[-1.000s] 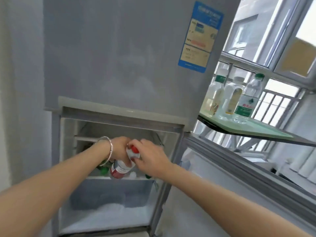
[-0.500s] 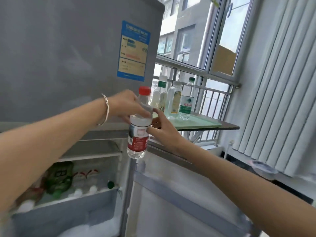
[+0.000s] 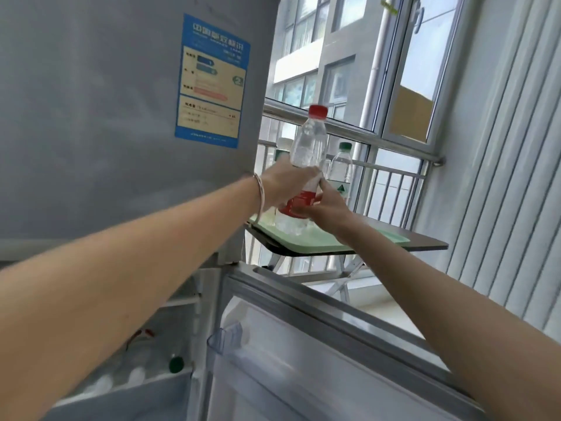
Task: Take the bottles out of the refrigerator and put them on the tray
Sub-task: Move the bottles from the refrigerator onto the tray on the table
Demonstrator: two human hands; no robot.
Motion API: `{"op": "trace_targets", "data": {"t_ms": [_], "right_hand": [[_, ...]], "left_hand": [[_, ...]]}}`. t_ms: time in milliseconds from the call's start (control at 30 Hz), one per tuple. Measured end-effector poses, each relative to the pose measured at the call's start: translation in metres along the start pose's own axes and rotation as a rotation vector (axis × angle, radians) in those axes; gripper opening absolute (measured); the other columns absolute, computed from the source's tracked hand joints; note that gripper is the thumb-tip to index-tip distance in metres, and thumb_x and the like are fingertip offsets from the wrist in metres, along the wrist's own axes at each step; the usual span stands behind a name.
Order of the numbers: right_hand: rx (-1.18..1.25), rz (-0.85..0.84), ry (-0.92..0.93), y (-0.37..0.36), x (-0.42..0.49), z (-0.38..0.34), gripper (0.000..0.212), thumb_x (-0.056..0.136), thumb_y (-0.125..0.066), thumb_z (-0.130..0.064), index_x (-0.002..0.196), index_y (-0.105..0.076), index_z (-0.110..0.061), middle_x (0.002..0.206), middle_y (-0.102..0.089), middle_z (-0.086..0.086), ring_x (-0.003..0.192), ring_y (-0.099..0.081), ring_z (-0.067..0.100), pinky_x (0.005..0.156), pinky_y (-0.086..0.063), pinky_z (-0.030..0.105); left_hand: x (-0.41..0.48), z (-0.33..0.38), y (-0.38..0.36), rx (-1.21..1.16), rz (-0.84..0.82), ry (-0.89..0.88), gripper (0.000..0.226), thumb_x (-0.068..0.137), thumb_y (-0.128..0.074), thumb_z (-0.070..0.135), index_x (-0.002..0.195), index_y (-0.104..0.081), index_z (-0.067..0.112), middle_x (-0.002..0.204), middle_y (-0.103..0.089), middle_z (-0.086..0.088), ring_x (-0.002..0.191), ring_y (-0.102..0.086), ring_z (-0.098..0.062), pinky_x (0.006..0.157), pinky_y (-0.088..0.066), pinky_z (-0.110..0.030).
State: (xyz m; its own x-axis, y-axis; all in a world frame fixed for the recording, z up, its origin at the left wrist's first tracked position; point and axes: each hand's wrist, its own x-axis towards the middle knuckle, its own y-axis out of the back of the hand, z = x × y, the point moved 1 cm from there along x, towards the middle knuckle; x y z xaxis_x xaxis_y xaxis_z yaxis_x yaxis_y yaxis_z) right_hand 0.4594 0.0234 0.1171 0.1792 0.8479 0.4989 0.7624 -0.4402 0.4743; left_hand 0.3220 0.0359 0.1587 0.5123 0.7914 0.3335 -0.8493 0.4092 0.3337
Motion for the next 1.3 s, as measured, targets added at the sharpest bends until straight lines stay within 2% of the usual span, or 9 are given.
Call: {"op": "trace_targets", "data": {"t_ms": [167, 300, 567, 667, 733, 833, 1033, 1167, 1300], "right_hand": [[0.014, -0.06, -0.046, -0.006, 0.03, 0.033, 0.08, 0.081, -0.074, -0.005, 0.147, -0.031, -0.015, 0.088, -0.067, 0.0, 0.063, -0.065, -0.003, 0.053, -0.045, 0.008], [0.016, -0.121, -0.1, -0.011, 0.05, 0.04, 0.084, 0.084, -0.072, -0.011, 0.152, -0.024, -0.018, 0.099, -0.068, 0.01, 0.081, -0.062, 0.015, 0.072, -0.05, 0.025], [-0.048, -0.089, -0.168, -0.016, 0.043, 0.043, 0.1, 0.076, -0.08, -0.024, 0.153, -0.017, -0.016, 0.118, -0.066, 0.011, 0.109, -0.061, 0.025, 0.104, -0.045, 0.043], [-0.197, 0.089, -0.076, -0.023, 0.029, 0.028, 0.099, 0.074, -0.082, -0.026, 0.15, -0.019, -0.016, 0.134, -0.051, 0.007, 0.118, -0.051, 0.024, 0.1, -0.039, 0.034], [-0.269, 0.277, -0.006, -0.03, 0.014, 0.01, 0.078, 0.079, -0.074, -0.013, 0.143, -0.029, -0.012, 0.12, -0.049, 0.005, 0.113, -0.054, 0.026, 0.088, -0.044, 0.03], [-0.292, 0.423, 0.186, -0.047, -0.011, -0.027, 0.042, 0.084, -0.056, 0.003, 0.124, -0.049, -0.009, 0.098, -0.058, 0.006, 0.085, -0.063, 0.023, 0.068, -0.053, 0.029], [-0.296, 0.113, 0.337, -0.139, -0.055, -0.084, 0.02, 0.076, -0.055, -0.007, 0.079, -0.063, -0.026, 0.077, -0.069, -0.002, 0.074, -0.064, 0.019, 0.07, -0.051, 0.033], [-0.257, -0.112, 0.337, -0.222, -0.082, -0.079, 0.017, 0.075, -0.056, -0.008, 0.084, -0.066, -0.019, 0.082, -0.07, 0.001, 0.082, -0.065, 0.025, 0.075, -0.052, 0.038], [-0.254, -0.39, 0.311, -0.305, -0.105, -0.063, 0.017, 0.078, -0.056, -0.009, 0.092, -0.063, -0.014, 0.088, -0.07, 0.008, 0.083, -0.064, 0.028, 0.073, -0.054, 0.043]], "left_hand": [[0.033, -0.029, -0.015, -0.076, 0.086, -0.031, 0.036, 0.096, -0.045, 0.021, 0.127, -0.048, 0.002, 0.104, -0.059, -0.014, 0.084, -0.061, -0.024, 0.073, -0.053, -0.035], [0.051, -0.042, -0.018, -0.004, 0.08, -0.011, 0.06, 0.091, -0.047, 0.03, 0.144, -0.031, 0.008, 0.139, -0.05, -0.019, 0.123, -0.054, -0.038, 0.1, -0.047, -0.05], [0.047, -0.052, -0.016, 0.121, -0.003, -0.016, 0.074, 0.081, -0.043, 0.05, 0.149, -0.024, 0.029, 0.15, -0.041, -0.007, 0.139, -0.039, -0.029, 0.113, -0.032, -0.049], [0.028, -0.042, -0.003, 0.128, 0.016, -0.027, 0.052, 0.096, -0.042, 0.033, 0.143, -0.034, 0.012, 0.135, -0.054, -0.006, 0.123, -0.055, -0.028, 0.095, -0.05, -0.039], [0.013, -0.037, 0.011, 0.112, 0.034, -0.043, 0.034, 0.099, -0.042, 0.029, 0.128, -0.045, 0.011, 0.115, -0.061, -0.003, 0.093, -0.063, -0.022, 0.076, -0.055, -0.033], [-0.015, -0.033, 0.039, 0.118, 0.078, 0.005, 0.016, 0.098, -0.044, 0.024, 0.104, -0.051, 0.011, 0.083, -0.056, -0.003, 0.069, -0.053, -0.016, 0.076, -0.054, -0.038], [-0.085, -0.069, 0.113, 0.312, 0.01, 0.215, 0.029, 0.097, -0.043, 0.022, 0.078, -0.056, 0.005, 0.068, -0.062, -0.012, 0.053, -0.061, -0.02, 0.057, -0.05, -0.027], [-0.136, -0.122, 0.162, 0.539, 0.011, 0.342, 0.034, 0.093, -0.043, 0.017, 0.062, -0.055, 0.011, 0.05, -0.058, -0.006, 0.034, -0.051, -0.015, 0.041, -0.043, -0.02], [-0.183, -0.177, 0.197, 0.709, 0.038, 0.511, 0.03, 0.09, -0.048, 0.023, 0.079, -0.067, 0.003, 0.072, -0.069, -0.013, 0.06, -0.067, -0.026, 0.058, -0.056, -0.034]]}}
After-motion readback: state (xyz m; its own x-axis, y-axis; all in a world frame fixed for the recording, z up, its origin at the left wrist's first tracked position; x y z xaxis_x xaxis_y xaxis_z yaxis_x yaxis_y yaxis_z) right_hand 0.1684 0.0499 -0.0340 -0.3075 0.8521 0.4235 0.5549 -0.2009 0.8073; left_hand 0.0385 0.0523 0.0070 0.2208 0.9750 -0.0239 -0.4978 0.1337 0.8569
